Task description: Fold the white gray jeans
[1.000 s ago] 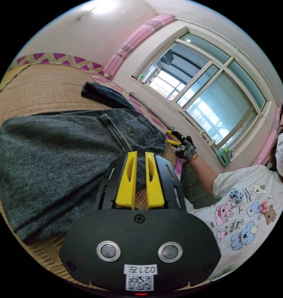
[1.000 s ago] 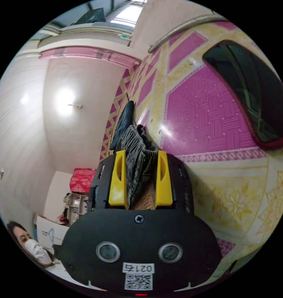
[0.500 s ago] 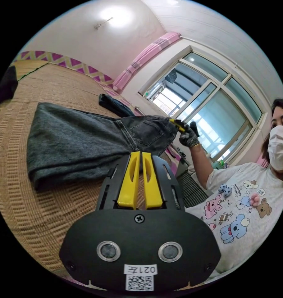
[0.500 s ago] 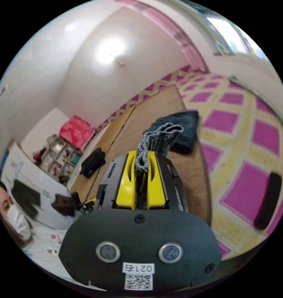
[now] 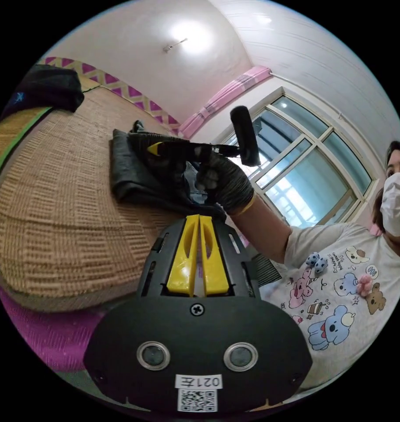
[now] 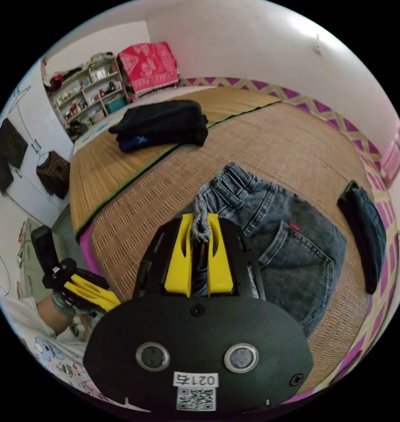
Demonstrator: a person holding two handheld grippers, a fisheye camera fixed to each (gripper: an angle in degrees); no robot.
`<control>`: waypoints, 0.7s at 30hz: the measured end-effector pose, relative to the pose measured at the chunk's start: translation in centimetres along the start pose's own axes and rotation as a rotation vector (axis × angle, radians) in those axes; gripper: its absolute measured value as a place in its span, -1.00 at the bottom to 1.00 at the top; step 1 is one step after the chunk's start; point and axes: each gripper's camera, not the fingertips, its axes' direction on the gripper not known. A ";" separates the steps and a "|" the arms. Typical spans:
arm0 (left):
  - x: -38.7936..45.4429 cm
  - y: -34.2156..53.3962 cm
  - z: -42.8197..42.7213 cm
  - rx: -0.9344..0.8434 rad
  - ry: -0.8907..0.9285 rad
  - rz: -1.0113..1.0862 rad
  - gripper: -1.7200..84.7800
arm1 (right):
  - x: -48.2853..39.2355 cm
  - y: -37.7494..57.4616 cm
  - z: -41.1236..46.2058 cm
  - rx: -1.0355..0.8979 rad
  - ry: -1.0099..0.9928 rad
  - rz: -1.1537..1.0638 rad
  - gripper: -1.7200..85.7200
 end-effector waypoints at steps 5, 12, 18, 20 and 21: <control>-0.9 -0.4 -2.8 0.074 -0.046 -0.042 -0.98 | -1.8 -1.8 0.1 0.030 0.040 -0.025 -0.82; 0.4 -7.0 -1.9 0.122 -0.076 0.067 -0.98 | -0.4 -0.5 0.7 -0.075 -0.265 -0.100 -0.73; 1.2 -13.5 1.1 0.026 -0.321 0.177 -0.96 | 7.3 7.1 -6.7 -0.052 -0.065 -0.029 -0.85; 0.0 -14.8 2.4 -0.019 -0.441 0.155 -0.97 | 9.5 10.6 -6.5 -0.123 0.017 0.010 -0.89; -1.4 -15.4 3.6 -0.098 -0.506 0.105 -0.97 | 9.9 11.4 -6.1 -0.149 0.030 0.020 -0.90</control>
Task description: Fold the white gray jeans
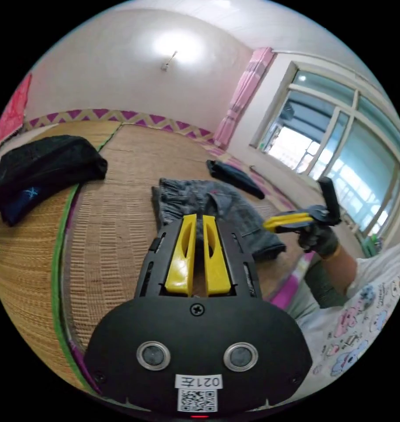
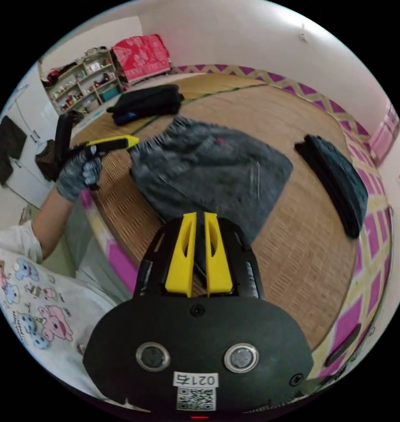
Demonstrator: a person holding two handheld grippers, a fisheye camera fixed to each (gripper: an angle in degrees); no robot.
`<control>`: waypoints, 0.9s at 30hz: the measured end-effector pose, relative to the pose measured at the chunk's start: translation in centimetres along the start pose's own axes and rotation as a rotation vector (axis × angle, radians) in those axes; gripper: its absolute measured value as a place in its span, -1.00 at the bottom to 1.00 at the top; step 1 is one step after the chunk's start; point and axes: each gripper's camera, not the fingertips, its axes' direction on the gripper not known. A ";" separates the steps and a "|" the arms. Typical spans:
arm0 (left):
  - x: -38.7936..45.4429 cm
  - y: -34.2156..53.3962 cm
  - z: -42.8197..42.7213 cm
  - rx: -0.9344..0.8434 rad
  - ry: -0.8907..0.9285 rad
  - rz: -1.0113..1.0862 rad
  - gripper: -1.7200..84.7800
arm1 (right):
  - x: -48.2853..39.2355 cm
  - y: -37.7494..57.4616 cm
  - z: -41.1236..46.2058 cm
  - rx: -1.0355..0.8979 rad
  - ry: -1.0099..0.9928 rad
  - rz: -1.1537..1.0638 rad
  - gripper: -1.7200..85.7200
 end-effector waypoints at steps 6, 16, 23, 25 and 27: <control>-3.4 -1.5 1.5 -0.068 0.112 -0.137 -0.98 | 3.1 3.0 0.5 0.009 -0.057 0.020 -0.89; -7.6 -7.3 5.6 -0.169 0.307 -0.223 -0.65 | 22.9 2.2 3.3 0.179 -0.611 0.525 -0.68; -8.1 -10.1 7.5 -0.262 0.403 -0.233 -0.77 | 25.4 -0.2 6.7 0.167 -0.793 0.560 -0.78; -7.5 -10.9 6.7 -0.250 0.388 -0.234 -0.82 | 25.9 -0.4 6.7 0.157 -0.813 0.550 -0.84; -6.2 -12.1 5.4 -0.215 0.391 -0.195 -0.83 | 26.1 -0.7 5.6 0.164 -0.829 0.506 -0.87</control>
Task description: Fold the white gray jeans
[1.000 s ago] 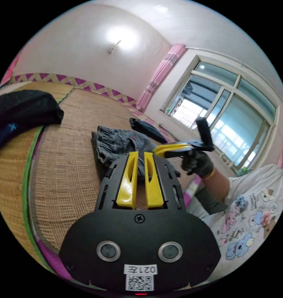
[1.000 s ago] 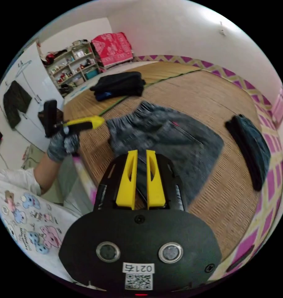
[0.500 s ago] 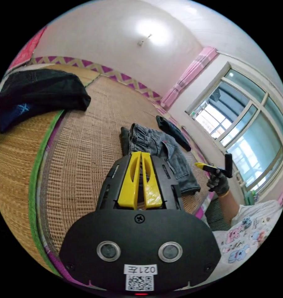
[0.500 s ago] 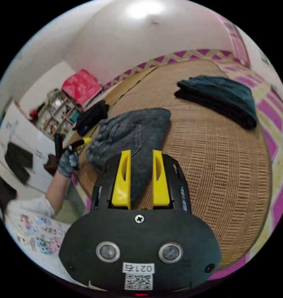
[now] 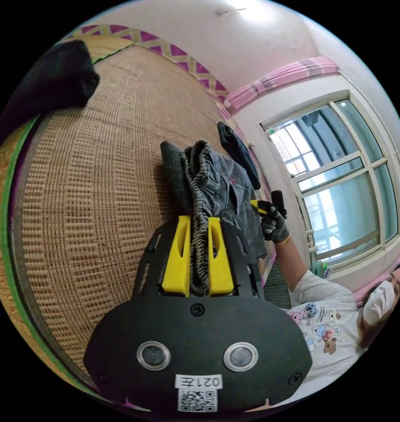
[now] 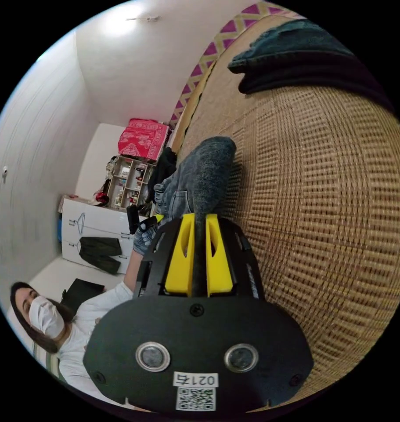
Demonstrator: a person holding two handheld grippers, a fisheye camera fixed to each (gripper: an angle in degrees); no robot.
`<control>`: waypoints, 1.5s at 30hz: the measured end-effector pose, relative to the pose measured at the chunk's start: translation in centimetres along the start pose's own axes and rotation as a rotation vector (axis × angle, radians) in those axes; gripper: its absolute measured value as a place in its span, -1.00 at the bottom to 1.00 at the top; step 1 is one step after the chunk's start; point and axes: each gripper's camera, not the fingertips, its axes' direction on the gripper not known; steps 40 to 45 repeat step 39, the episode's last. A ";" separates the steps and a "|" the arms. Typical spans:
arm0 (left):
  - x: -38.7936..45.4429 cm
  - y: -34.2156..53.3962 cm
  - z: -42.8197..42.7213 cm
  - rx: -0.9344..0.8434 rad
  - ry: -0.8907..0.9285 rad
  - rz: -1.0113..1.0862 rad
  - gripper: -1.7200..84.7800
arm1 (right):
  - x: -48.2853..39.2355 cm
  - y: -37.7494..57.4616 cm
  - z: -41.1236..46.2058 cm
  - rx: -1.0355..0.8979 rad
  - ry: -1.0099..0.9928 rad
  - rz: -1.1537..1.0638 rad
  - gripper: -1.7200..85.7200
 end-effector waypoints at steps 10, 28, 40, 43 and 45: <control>12.5 -14.9 6.2 0.031 0.069 0.234 -0.83 | -5.3 -7.0 -14.9 0.196 0.202 -0.161 -0.89; 12.3 -11.0 10.3 0.101 -0.270 0.297 -0.95 | -5.9 -9.7 -9.2 0.240 0.695 -0.233 -0.73; 9.8 15.0 -5.0 0.272 -0.508 0.202 -0.98 | -20.1 -3.3 21.6 -0.079 0.467 -0.950 -0.76; 9.8 15.0 -5.0 0.272 -0.508 0.202 -0.98 | -20.1 -3.3 21.6 -0.079 0.467 -0.950 -0.76; 9.8 15.0 -5.0 0.272 -0.508 0.202 -0.98 | -20.1 -3.3 21.6 -0.079 0.467 -0.950 -0.76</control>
